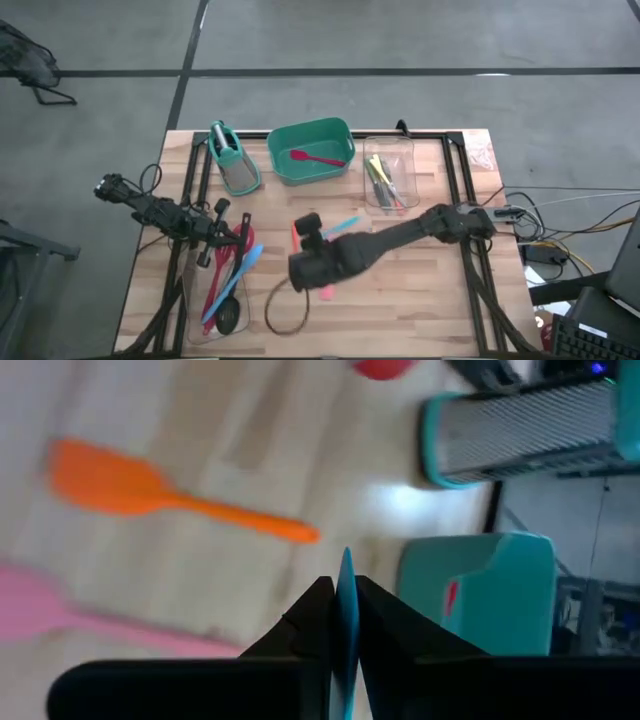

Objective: Pick & Place Kitchen Items
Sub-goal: Put the blue spatula into the green bin

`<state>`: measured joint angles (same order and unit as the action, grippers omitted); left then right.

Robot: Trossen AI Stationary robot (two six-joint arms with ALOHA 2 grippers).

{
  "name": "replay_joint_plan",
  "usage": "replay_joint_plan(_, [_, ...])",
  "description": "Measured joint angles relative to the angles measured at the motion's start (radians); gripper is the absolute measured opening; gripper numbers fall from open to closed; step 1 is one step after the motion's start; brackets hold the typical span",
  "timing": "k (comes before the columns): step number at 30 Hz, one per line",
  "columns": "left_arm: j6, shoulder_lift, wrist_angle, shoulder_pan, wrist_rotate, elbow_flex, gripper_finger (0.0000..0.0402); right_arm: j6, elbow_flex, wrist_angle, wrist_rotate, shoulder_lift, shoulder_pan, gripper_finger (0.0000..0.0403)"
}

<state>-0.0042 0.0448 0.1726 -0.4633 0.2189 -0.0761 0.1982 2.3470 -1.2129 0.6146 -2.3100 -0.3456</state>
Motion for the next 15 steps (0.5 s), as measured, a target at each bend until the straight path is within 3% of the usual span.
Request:
replay_joint_plan(11, [0.000, 0.000, 0.000, 0.000, 0.000, 0.000, 0.0010, 0.103, 0.002, 0.249, 0.013, 0.000, 0.223, 0.0032])
replay_joint_plan(15, [0.000, 0.000, 0.000, 0.000, 0.000, 0.000, 0.0010, 0.219, 0.001, 0.323, -0.023, 0.000, 0.296, 0.0032])
